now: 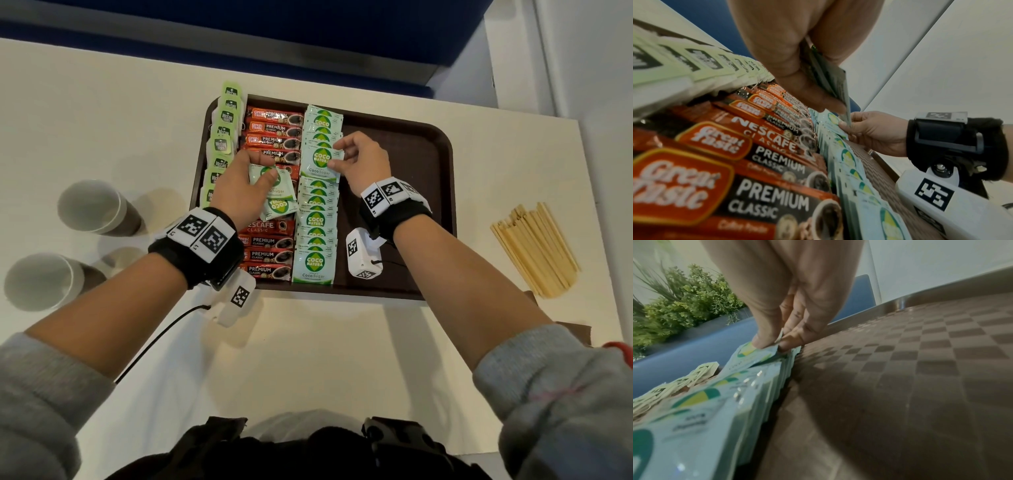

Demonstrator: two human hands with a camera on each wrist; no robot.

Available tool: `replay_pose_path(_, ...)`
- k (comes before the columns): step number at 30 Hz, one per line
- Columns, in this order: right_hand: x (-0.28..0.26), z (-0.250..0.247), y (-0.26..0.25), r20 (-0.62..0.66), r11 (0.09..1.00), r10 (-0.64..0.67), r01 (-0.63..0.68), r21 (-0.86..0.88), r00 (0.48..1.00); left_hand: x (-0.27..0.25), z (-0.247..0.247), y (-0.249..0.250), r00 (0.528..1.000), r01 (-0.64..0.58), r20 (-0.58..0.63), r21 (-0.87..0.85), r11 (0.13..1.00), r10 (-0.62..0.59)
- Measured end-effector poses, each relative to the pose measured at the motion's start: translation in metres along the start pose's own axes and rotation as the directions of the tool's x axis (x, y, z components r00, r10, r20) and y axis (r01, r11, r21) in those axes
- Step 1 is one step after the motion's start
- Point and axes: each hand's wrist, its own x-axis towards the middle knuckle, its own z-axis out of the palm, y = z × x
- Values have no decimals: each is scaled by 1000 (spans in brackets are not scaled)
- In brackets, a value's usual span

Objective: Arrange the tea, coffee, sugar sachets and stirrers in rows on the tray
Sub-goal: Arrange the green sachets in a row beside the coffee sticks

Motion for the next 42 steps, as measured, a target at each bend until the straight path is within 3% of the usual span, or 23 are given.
replay_pose_path(25,-8,-3,-8,-48,993,-98,94,-70,994,-1,5,4,1000,-19,13,-29,999,19)
replay_pose_path(28,-19,-4,-19,10,987,-157,157,-38,988,-1,7,4,999,-33,-2,-26,999,33)
replay_pose_path(34,-35,-2,-34,371,991,-133,114,73,919,-5,9,7,996,-79,-46,-35,996,78)
replay_pose_path(38,-34,-3,-35,386,985,-128,73,154,914,-7,10,7,996,-89,-36,-49,995,88)
replay_pose_path(42,-30,-11,-32,298,979,-98,39,198,950,-7,8,3,997,-69,10,-64,996,70)
